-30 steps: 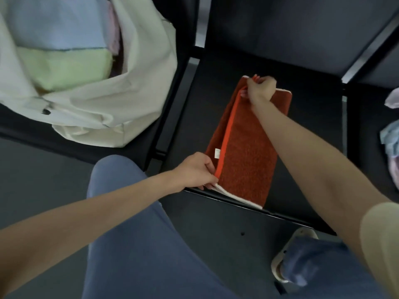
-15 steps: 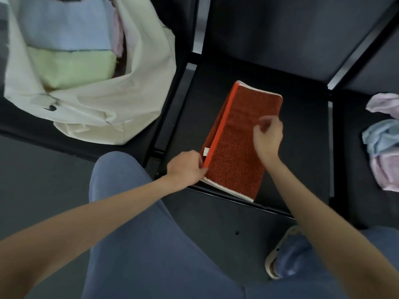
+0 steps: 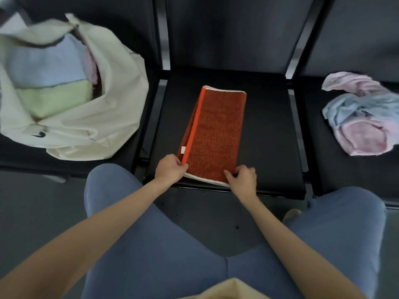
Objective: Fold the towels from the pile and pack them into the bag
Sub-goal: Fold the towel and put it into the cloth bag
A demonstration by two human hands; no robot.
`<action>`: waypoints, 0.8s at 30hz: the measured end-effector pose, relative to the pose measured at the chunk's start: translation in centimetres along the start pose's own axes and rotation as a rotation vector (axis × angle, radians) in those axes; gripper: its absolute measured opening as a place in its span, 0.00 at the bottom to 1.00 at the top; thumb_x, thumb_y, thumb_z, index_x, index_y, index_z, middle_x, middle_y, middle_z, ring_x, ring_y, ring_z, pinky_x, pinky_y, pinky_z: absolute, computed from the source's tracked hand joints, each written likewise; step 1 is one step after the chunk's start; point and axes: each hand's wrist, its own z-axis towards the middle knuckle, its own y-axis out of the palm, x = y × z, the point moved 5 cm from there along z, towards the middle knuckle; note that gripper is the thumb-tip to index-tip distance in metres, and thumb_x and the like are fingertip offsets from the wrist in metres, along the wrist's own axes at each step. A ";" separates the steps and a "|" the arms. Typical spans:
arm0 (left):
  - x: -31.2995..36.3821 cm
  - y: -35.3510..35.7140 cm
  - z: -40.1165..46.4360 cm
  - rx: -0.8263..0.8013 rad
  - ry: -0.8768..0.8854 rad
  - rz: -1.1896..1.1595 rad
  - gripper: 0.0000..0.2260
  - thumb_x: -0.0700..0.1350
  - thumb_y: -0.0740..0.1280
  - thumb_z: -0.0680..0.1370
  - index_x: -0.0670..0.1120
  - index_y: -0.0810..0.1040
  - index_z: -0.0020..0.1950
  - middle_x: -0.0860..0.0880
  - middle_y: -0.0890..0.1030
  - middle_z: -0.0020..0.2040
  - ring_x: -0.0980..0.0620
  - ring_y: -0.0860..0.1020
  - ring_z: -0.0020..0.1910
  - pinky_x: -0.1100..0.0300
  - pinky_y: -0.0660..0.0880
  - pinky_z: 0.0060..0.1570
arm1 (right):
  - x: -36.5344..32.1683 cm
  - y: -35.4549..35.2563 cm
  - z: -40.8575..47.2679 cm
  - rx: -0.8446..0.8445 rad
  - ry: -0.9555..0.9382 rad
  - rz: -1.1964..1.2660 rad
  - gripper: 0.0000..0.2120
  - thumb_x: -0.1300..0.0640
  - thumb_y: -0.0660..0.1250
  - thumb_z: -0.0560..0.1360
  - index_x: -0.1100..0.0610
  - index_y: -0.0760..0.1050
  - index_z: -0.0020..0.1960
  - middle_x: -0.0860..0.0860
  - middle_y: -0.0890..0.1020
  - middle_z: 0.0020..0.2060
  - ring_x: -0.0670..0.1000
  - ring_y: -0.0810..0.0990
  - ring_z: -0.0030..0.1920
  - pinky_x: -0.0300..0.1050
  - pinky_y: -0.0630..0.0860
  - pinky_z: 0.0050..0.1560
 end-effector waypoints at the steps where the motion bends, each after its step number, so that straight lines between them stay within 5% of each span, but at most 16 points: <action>1: 0.0 -0.1 -0.1 -0.004 0.000 -0.027 0.09 0.43 0.69 0.75 0.47 0.73 0.36 0.48 0.79 0.36 0.50 0.79 0.37 0.57 0.75 0.35 | -0.1 -0.3 0.0 -0.016 0.000 0.066 0.16 0.51 0.68 0.76 0.63 0.74 0.54 0.58 0.75 0.50 0.57 0.75 0.52 0.44 0.73 0.50; 4: 0.0 0.1 -0.9 -0.088 -0.003 -0.231 0.06 0.40 0.67 0.76 0.45 0.70 0.48 0.42 0.81 0.41 0.49 0.80 0.34 0.52 0.81 0.40 | -0.4 -2.0 -0.8 -0.032 0.007 0.327 0.09 0.57 0.66 0.77 0.60 0.68 0.50 0.50 0.74 0.39 0.51 0.75 0.42 0.31 0.71 0.34; 7: 1.0 0.0 -3.0 -0.252 0.105 -0.297 0.19 0.41 0.64 0.79 0.55 0.63 0.66 0.45 0.78 0.41 0.51 0.78 0.32 0.59 0.78 0.32 | 0.0 -3.3 -2.5 -0.144 0.003 0.591 0.13 0.60 0.65 0.78 0.54 0.63 0.58 0.59 0.80 0.41 0.55 0.81 0.39 0.48 0.81 0.37; 8: 1.2 0.0 -3.8 -0.308 0.123 -0.307 0.20 0.40 0.63 0.79 0.56 0.65 0.67 0.46 0.78 0.41 0.51 0.78 0.31 0.60 0.77 0.32 | 0.2 -3.6 -3.2 -0.188 -0.012 0.626 0.16 0.61 0.64 0.78 0.50 0.63 0.61 0.59 0.82 0.42 0.54 0.82 0.38 0.48 0.81 0.34; 11: 1.0 -0.1 -6.0 -0.486 0.008 -0.422 0.13 0.37 0.60 0.79 0.47 0.80 0.59 0.48 0.77 0.37 0.54 0.75 0.30 0.61 0.75 0.32 | 1.0 -5.0 -5.0 -0.276 -0.004 0.713 0.15 0.63 0.65 0.78 0.50 0.70 0.61 0.54 0.83 0.41 0.46 0.81 0.35 0.38 0.76 0.31; 16: 1.0 -0.5 -7.1 -0.651 -0.224 -0.776 0.08 0.39 0.65 0.77 0.40 0.83 0.51 0.49 0.78 0.35 0.54 0.75 0.32 0.62 0.76 0.36 | 1.8 -6.3 -5.1 -0.393 0.196 0.973 0.03 0.62 0.67 0.76 0.58 0.79 0.49 0.53 0.79 0.35 0.47 0.76 0.31 0.37 0.72 0.30; 19: 2.1 -1.0 -5.9 -0.607 -0.378 -1.072 0.07 0.38 0.65 0.72 0.39 0.80 0.47 0.46 0.78 0.37 0.52 0.77 0.34 0.60 0.79 0.39 | 0.9 -6.6 -3.9 -0.449 0.347 1.208 0.05 0.60 0.67 0.74 0.59 0.80 0.48 0.53 0.83 0.39 0.49 0.82 0.37 0.37 0.76 0.34; 24: 3.7 -0.5 -3.6 -0.463 -0.690 -1.468 0.10 0.37 0.56 0.79 0.33 0.74 0.48 0.40 0.74 0.43 0.49 0.74 0.39 0.57 0.75 0.42 | -0.7 -6.2 -1.8 -0.464 0.458 1.372 0.14 0.62 0.66 0.72 0.65 0.75 0.57 0.59 0.84 0.49 0.53 0.84 0.51 0.41 0.78 0.47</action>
